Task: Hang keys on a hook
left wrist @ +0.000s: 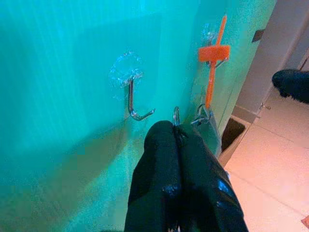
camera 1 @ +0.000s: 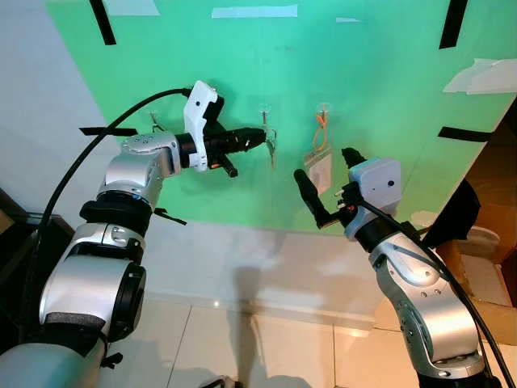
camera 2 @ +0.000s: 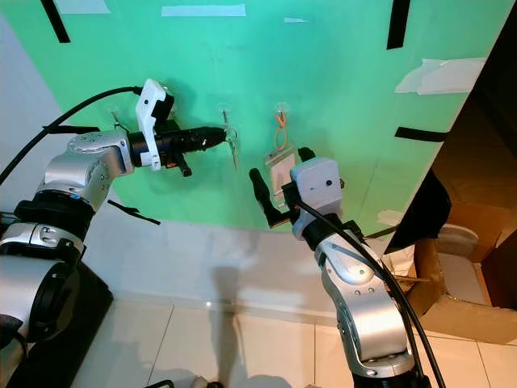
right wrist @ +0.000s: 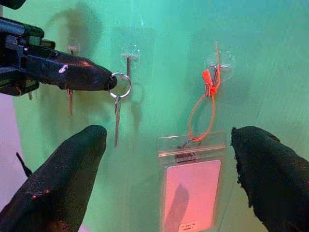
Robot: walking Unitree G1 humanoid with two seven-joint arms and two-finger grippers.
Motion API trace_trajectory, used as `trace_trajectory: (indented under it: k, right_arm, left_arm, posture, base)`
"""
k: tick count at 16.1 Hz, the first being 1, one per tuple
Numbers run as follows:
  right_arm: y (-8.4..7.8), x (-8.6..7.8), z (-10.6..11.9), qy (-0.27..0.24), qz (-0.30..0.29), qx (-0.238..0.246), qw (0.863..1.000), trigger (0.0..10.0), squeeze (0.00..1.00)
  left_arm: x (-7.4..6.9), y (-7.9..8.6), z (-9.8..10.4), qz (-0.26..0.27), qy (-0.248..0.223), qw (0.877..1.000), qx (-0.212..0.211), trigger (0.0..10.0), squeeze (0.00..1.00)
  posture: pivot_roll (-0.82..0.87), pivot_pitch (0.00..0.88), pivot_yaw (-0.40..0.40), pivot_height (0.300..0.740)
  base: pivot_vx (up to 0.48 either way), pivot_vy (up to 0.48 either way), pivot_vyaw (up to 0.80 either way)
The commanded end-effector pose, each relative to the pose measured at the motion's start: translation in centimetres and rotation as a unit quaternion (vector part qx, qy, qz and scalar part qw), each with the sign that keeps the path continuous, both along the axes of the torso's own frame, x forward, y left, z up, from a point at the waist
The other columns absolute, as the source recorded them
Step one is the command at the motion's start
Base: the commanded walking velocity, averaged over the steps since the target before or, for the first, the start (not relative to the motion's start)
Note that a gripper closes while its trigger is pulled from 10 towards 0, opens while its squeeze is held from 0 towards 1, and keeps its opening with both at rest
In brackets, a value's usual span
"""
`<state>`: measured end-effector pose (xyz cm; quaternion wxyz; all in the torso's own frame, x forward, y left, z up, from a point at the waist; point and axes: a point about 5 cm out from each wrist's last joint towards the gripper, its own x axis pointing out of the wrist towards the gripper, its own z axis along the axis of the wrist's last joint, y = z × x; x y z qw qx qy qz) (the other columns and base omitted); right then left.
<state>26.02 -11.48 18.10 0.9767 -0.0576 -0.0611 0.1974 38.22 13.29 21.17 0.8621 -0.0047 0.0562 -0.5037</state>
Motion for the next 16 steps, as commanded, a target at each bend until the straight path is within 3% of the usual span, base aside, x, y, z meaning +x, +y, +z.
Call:
trace_trajectory:
  k: [1, 7, 16]
  right_arm:
    - [0.2, 0.1, 0.8, -0.018, 0.006, 0.011, 1.000, 10.0, 0.00]
    - [0.2, 0.1, 0.7, -0.017, 0.004, 0.011, 1.000, 10.0, 0.00]
    - [0.2, 0.2, 0.6, -0.015, 0.003, 0.011, 1.000, 10.0, 0.00]
  left_arm:
    - [0.2, 0.2, 0.9, 0.009, -0.016, 1.000, -0.007, 10.0, 0.00]
    - [0.9, 0.6, 0.8, 0.066, -0.010, 0.998, 0.001, 10.0, 0.00]
    - [1.0, 0.3, -0.6, 0.076, 0.016, 0.996, 0.036, 10.0, 0.00]
  posture:
    - [-0.05, 0.000, 0.142, 0.740]
    - [-0.05, 0.000, 0.148, 0.740]
    - [-0.05, 0.000, 0.150, 0.740]
  base:
    - [0.000, 0.000, 0.00]
    - [0.000, 0.000, 0.00]
    - [0.000, 0.000, 0.00]
